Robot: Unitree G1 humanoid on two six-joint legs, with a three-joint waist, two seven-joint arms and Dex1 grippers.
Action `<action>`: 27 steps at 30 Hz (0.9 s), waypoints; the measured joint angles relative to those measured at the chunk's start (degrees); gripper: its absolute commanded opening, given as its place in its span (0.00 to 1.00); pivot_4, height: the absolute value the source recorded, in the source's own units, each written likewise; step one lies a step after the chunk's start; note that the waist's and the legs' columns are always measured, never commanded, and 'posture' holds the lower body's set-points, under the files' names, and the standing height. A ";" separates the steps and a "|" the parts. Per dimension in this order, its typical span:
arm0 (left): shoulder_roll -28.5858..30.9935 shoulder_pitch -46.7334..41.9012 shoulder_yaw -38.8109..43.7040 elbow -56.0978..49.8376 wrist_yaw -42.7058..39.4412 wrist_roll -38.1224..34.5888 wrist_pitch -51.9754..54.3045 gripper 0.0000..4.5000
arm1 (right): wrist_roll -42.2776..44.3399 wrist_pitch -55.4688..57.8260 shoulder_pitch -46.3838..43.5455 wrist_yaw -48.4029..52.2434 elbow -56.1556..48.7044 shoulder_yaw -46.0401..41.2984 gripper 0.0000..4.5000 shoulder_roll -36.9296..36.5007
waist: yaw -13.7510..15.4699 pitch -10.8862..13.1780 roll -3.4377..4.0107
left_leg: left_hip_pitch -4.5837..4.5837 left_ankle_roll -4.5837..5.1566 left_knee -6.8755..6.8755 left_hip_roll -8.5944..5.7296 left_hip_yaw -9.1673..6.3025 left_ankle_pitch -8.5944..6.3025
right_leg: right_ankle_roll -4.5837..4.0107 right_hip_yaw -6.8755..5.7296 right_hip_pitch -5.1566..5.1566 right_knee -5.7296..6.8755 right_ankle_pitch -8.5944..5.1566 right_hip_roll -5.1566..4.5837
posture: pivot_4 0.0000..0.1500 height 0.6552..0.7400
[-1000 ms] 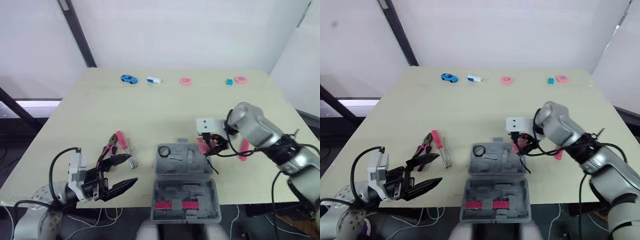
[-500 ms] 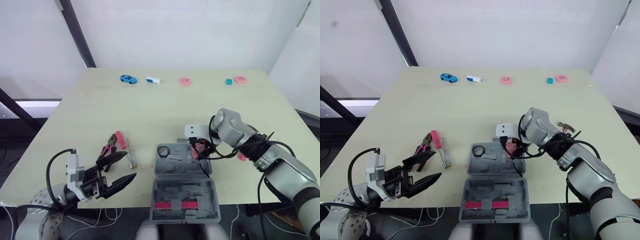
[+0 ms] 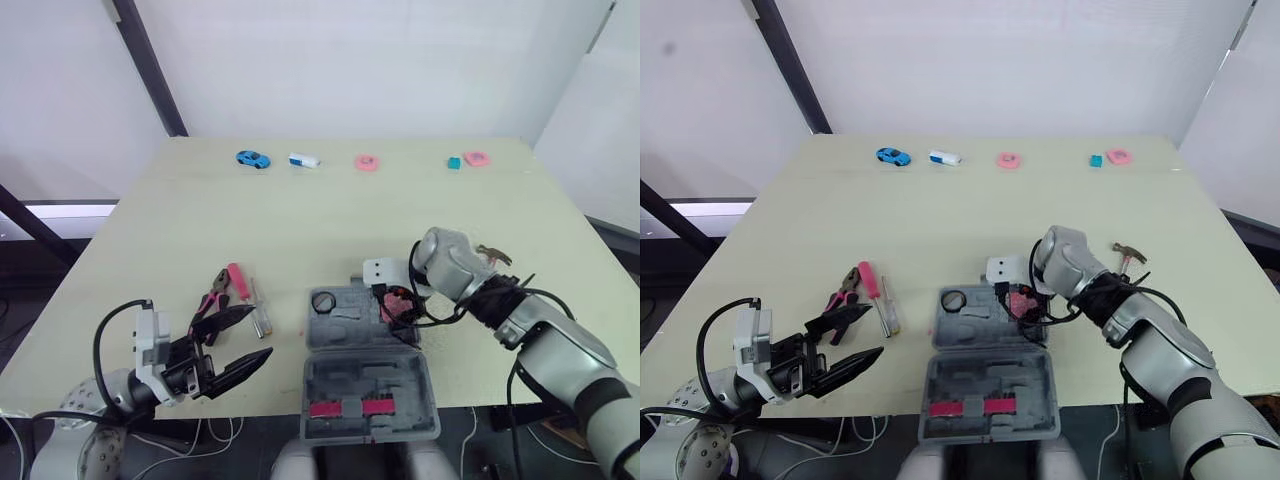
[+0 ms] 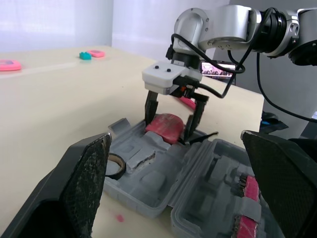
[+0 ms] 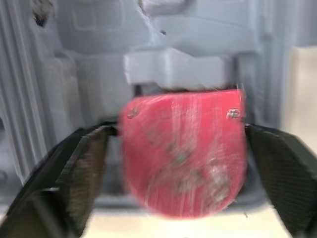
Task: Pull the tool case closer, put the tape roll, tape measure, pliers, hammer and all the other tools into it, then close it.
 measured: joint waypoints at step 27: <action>0.16 -1.89 -1.75 -0.63 -0.12 0.35 2.42 1.00 | 23.59 -24.69 31.66 -12.02 -15.54 -33.31 0.59 -4.83 | 0.34 -0.01 -0.02 | 0.04 0.01 -0.01 -0.02 -0.06 0.00 | 0.03 0.01 0.12 -0.08 0.00 0.02 | 1.00 1.00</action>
